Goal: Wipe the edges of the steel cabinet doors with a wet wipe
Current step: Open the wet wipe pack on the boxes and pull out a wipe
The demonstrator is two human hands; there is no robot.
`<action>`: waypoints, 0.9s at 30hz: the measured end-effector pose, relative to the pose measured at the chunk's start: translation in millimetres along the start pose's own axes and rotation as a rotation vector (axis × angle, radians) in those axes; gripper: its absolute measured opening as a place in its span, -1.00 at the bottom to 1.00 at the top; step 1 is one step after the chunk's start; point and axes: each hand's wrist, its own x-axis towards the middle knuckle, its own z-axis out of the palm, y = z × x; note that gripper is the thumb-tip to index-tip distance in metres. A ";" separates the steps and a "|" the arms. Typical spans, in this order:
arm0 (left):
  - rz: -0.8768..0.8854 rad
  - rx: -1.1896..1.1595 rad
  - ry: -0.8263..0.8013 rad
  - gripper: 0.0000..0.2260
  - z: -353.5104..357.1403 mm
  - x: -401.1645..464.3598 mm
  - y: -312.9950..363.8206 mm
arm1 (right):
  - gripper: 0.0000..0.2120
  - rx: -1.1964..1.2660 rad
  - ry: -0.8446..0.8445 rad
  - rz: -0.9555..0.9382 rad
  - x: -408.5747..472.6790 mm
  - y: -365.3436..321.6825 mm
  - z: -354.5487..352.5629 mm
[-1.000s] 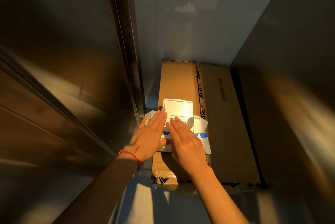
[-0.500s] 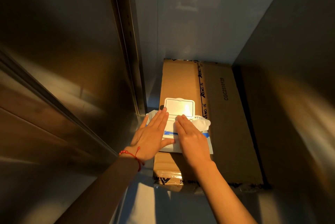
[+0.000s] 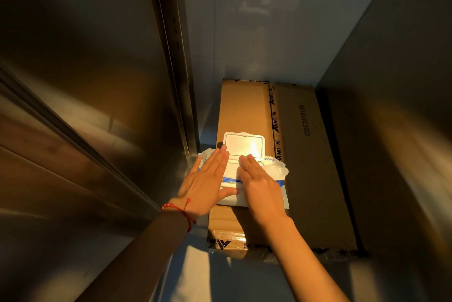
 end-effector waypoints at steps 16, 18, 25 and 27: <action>-0.001 0.015 0.010 -0.24 3.9 0.3 -1.1 | -0.55 -0.025 -0.014 0.005 -2.4 -1.3 1.7; -0.002 0.018 0.011 -0.24 3.9 0.7 -0.9 | -0.56 -0.025 -0.011 0.015 -2.5 -1.4 2.1; -0.001 0.006 0.005 -0.24 2.4 0.2 0.2 | -0.61 -0.032 0.074 0.057 -5.4 -7.0 -2.4; 0.002 0.004 0.008 -0.24 1.7 0.1 0.5 | -0.55 -0.039 0.069 0.051 -4.9 -7.1 -1.2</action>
